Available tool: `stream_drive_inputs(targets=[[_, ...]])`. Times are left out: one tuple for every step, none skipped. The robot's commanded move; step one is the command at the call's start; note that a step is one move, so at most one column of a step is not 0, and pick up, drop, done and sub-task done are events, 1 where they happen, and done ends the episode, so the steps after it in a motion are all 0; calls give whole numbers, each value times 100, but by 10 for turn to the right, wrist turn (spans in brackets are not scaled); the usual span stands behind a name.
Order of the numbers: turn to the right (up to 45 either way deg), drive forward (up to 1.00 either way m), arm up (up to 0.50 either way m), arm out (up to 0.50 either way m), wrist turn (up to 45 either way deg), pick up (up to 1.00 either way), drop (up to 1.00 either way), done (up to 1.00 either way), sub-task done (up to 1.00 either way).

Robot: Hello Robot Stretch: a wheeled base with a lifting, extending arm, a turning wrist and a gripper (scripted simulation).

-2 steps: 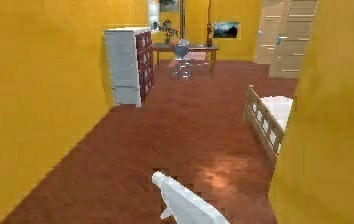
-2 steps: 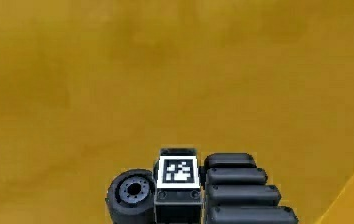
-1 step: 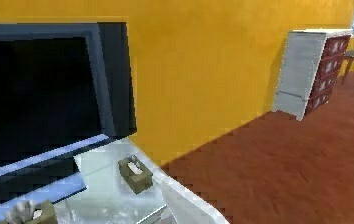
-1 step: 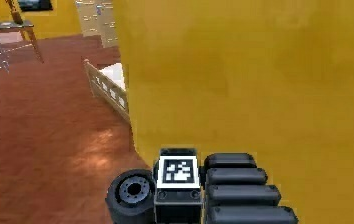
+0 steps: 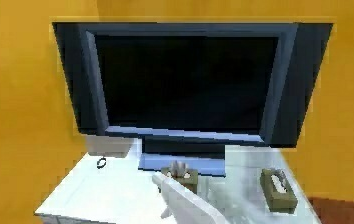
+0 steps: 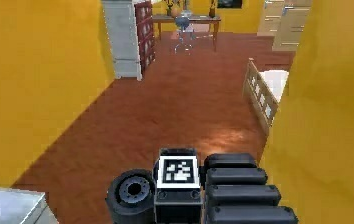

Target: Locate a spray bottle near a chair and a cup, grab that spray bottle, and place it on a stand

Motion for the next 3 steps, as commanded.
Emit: stream_drive_inputs(targets=[[-450, 0, 0, 0, 0, 0, 0, 0, 0], [-300, 0, 0, 0, 0, 0, 0, 0, 0], [0, 0, 0, 48, 0, 0, 0, 0, 0]])
